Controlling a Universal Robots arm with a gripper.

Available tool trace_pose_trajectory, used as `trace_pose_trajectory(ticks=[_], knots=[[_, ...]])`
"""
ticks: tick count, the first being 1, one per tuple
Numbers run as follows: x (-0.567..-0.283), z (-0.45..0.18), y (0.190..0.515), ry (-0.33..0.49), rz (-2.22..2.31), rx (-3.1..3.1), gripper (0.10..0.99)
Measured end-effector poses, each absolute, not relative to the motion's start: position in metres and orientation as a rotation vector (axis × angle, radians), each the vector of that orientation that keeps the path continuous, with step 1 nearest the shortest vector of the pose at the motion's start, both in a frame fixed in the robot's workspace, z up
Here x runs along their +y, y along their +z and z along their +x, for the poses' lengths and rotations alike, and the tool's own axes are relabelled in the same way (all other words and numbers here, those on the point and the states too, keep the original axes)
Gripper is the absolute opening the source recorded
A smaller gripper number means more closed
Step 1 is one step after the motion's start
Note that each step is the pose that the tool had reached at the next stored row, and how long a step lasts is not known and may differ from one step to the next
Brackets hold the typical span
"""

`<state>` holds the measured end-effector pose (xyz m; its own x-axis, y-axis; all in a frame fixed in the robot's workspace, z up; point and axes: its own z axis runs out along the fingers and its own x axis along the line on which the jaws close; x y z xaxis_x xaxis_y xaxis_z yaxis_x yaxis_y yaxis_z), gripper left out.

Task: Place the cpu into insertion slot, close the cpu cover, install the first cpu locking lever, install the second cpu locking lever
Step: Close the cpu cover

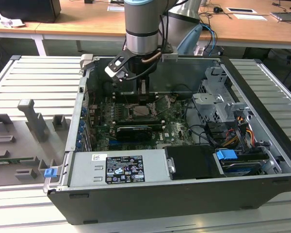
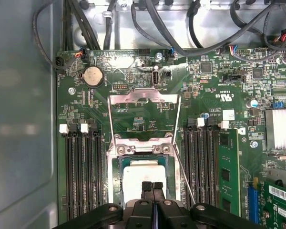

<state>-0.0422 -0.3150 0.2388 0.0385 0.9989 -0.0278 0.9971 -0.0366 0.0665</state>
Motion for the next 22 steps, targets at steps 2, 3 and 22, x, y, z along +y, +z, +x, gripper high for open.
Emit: trace_pose_trajectory(ticks=[2,3,22], knots=[[-0.315,-0.042,0.240,0.040,2.214,2.132,0.106],[-0.315,-0.042,0.241,0.040,2.214,2.132,0.106],[-0.315,-0.042,0.250,0.040,2.214,2.132,0.106]])
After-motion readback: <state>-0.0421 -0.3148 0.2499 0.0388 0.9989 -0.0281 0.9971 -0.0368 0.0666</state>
